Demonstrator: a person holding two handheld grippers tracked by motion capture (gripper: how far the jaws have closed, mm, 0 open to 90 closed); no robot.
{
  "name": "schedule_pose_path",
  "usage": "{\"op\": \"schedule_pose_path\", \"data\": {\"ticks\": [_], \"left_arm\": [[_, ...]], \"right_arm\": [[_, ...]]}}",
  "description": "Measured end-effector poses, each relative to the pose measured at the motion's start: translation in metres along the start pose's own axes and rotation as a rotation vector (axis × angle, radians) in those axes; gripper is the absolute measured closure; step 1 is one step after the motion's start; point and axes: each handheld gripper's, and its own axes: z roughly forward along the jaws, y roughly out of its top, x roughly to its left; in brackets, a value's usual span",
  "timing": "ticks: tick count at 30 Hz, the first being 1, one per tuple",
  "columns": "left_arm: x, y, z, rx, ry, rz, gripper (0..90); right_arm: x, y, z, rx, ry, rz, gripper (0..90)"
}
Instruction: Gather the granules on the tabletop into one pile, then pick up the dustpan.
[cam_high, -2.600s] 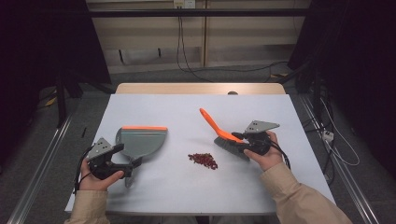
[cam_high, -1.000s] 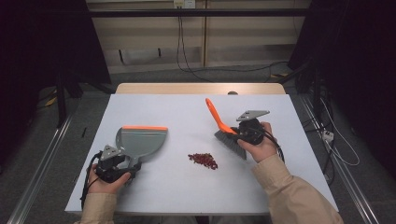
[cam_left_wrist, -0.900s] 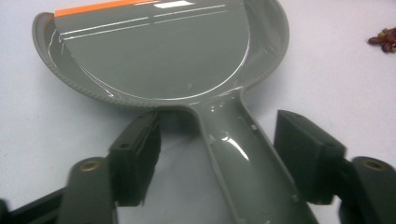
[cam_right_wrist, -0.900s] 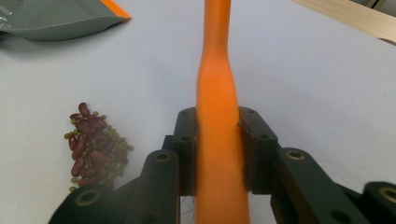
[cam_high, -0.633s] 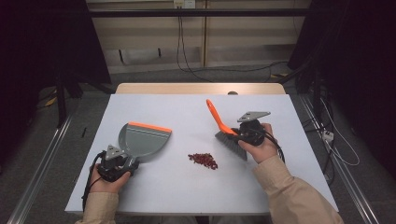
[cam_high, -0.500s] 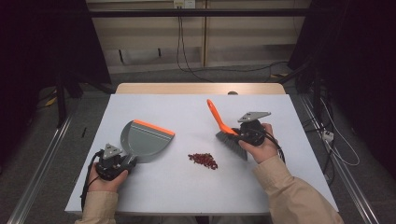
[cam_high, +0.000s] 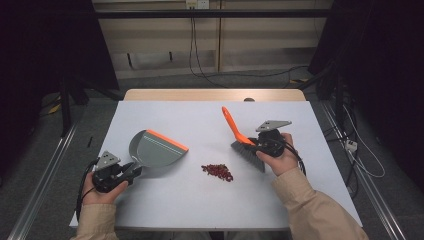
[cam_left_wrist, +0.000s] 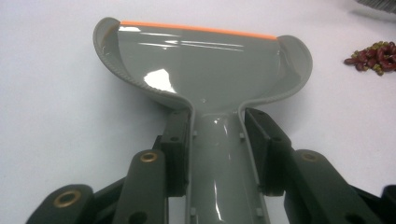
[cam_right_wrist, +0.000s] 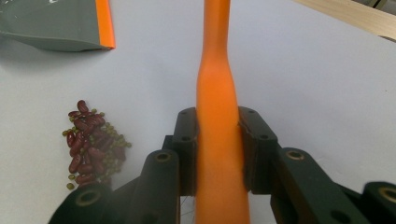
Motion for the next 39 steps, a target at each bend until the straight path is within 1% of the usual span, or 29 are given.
{"op": "schedule_pose_path", "data": {"ticks": [3,4,5,7,8,10,11,12,13,14,15,16,17,18,19,22,23,27,28,31,32,34,37,39], "left_arm": [[0.000,-0.004,0.006,0.016,-0.010,-0.007,62.4],[0.001,-0.005,0.007,0.026,-0.012,-0.002,62.3],[0.000,-0.006,0.009,0.025,-0.013,-0.005,62.2],[-0.001,-0.006,0.011,0.063,-0.021,0.030,61.7],[-0.002,-0.006,0.013,0.073,-0.017,0.051,61.4],[-0.003,-0.005,0.015,0.088,-0.015,0.063,60.8],[-0.004,-0.003,0.015,0.083,-0.012,0.071,60.2],[-0.004,-0.001,0.016,0.081,-0.010,0.073,56.2],[-0.004,0.001,0.019,0.091,-0.005,0.068,49.5],[-0.004,0.003,0.021,0.102,0.008,0.075,44.4],[-0.005,0.003,0.024,0.115,0.009,0.095,46.1],[-0.005,0.004,0.026,0.147,-0.009,0.119,53.8],[-0.006,0.003,0.029,0.153,-0.011,0.127,60.1],[-0.007,0.003,0.030,0.153,0.000,0.137,61.1],[-0.007,0.003,0.030,0.159,0.003,0.137,61.5],[-0.006,0.005,0.025,0.155,-0.010,0.133,62.5],[-0.006,0.005,0.023,0.142,-0.017,0.130,62.7],[-0.007,0.005,0.014,0.135,-0.066,0.155,63.0],[-0.008,0.005,0.012,0.121,-0.072,0.140,63.0],[-0.008,0.007,0.004,0.105,-0.091,0.145,63.0],[-0.007,0.008,0.001,0.101,-0.091,0.160,63.0],[-0.009,0.008,-0.003,0.100,-0.098,0.170,63.0],[-0.013,0.008,-0.007,0.093,-0.120,0.182,63.0],[-0.015,0.008,-0.009,0.100,-0.132,0.193,63.0]], "right_arm": [[0.000,0.000,0.001,0.002,0.006,0.002,71.4],[0.000,0.000,0.001,0.002,0.009,0.002,71.4],[0.000,0.000,0.002,0.003,0.009,0.003,71.4],[0.000,-0.001,0.002,0.005,0.012,0.001,71.4],[0.000,-0.001,0.002,0.007,0.014,0.000,71.4],[0.001,0.000,0.003,0.009,0.015,-0.001,71.4],[0.001,0.000,0.003,0.010,0.016,-0.003,71.4],[0.000,-0.001,0.003,0.010,0.016,-0.003,71.4],[0.000,-0.001,0.003,0.013,0.017,-0.004,71.4],[0.000,-0.001,0.004,0.014,0.020,-0.005,71.4],[0.000,-0.001,0.004,0.012,0.020,-0.003,71.4],[0.000,-0.001,0.004,0.014,0.020,-0.003,71.4],[0.001,-0.001,0.004,0.015,0.020,-0.003,71.4],[0.001,-0.001,0.004,0.016,0.019,-0.003,71.4],[0.001,-0.001,0.004,0.019,0.018,-0.006,71.4],[0.000,-0.001,0.003,0.015,0.017,-0.006,71.4],[0.000,-0.001,0.003,0.013,0.018,-0.005,71.4],[0.000,-0.002,0.002,0.006,0.016,-0.003,71.4],[0.000,-0.002,0.002,0.006,0.017,-0.001,71.4],[0.000,-0.003,0.001,0.000,0.013,0.000,71.4],[-0.001,-0.003,0.000,-0.005,0.010,0.005,71.4],[-0.001,-0.003,-0.001,-0.008,0.009,0.009,71.4],[-0.001,-0.003,-0.001,-0.005,0.004,0.007,71.4],[-0.001,-0.003,0.000,-0.008,0.002,0.009,71.4]]}}
